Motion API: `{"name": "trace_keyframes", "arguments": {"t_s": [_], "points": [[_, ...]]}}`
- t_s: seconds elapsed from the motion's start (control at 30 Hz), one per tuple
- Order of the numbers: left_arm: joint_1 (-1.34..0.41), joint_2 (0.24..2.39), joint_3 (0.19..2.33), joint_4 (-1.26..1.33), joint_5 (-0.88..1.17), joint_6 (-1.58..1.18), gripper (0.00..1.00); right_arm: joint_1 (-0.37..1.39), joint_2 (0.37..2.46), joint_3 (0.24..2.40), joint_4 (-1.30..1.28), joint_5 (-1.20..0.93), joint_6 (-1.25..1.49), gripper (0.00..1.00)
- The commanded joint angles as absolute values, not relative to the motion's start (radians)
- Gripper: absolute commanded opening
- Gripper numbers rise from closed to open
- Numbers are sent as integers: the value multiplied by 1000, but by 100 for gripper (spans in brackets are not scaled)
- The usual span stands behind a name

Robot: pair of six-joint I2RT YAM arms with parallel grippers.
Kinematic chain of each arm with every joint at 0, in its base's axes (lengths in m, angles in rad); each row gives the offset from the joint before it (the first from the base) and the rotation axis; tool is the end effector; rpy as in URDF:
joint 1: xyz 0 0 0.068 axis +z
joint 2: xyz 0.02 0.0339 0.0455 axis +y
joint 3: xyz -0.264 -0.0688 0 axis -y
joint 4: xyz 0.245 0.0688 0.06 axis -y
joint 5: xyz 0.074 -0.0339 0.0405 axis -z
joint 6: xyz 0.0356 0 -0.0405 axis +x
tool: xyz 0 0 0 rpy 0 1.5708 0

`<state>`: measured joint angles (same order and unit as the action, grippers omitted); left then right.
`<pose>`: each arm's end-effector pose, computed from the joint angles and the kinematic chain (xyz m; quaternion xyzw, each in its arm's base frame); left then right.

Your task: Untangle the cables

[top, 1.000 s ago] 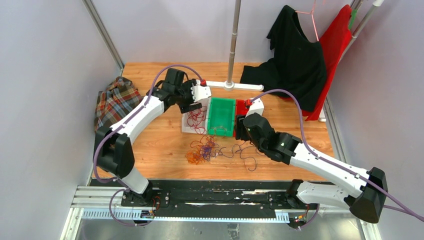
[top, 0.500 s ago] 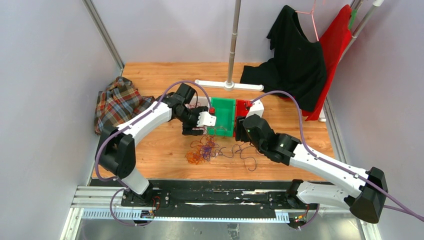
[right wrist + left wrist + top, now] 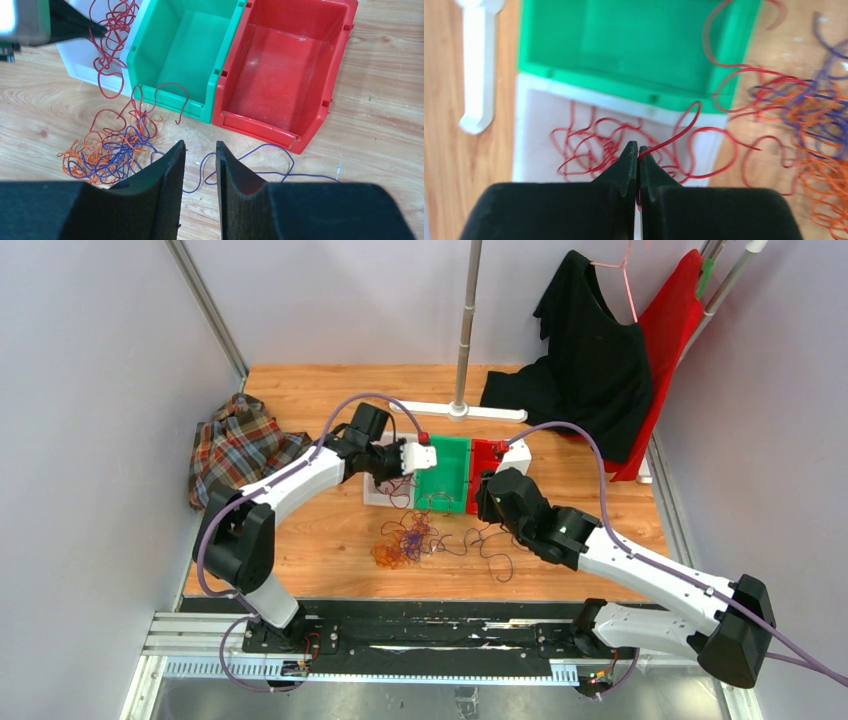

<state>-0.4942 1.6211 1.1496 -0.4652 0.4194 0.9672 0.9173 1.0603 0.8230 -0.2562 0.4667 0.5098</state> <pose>0.2941 -0.1749 0.2335 0.6686 0.6488 -0.1208 0.3428 0.1565 0.1780 0.2944 -0.0528 0.8419 0.1766 0.5072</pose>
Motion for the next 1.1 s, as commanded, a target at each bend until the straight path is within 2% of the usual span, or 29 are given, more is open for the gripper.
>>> {"name": "trace_keyframes", "arguments": {"t_s": [0.0,0.2,0.4,0.53,0.57,0.6,0.67,0.73,0.77,0.8,0.83,1.07], "points": [[-426,1628,1172,-268,328,811,1,896,1069,823,-229,457,526,27],[-413,1688,1148,-76,130,772,1,897,1121,827,-164,352,515,26],[-414,1768,1147,-10,132,726,1,902,1213,834,-112,252,529,31],[-413,1808,1153,-19,132,721,1,950,1290,823,-8,263,533,35],[-413,1810,1155,-34,135,723,5,966,1320,828,14,271,536,36],[-414,1809,1160,-56,142,727,13,978,1361,835,34,276,538,36],[-414,1790,1185,-129,155,741,47,1001,1430,854,61,293,534,37],[-405,1754,1225,-208,180,713,66,1019,1501,870,84,295,533,37],[-400,1735,1253,-269,208,704,82,1027,1530,878,94,291,533,37],[-398,1720,1282,-350,227,701,93,1037,1557,886,108,289,529,36],[-398,1703,1309,-400,236,692,99,1047,1580,892,117,289,525,36],[-396,1652,1515,-735,137,647,98,1108,1633,864,92,299,544,26]]}}
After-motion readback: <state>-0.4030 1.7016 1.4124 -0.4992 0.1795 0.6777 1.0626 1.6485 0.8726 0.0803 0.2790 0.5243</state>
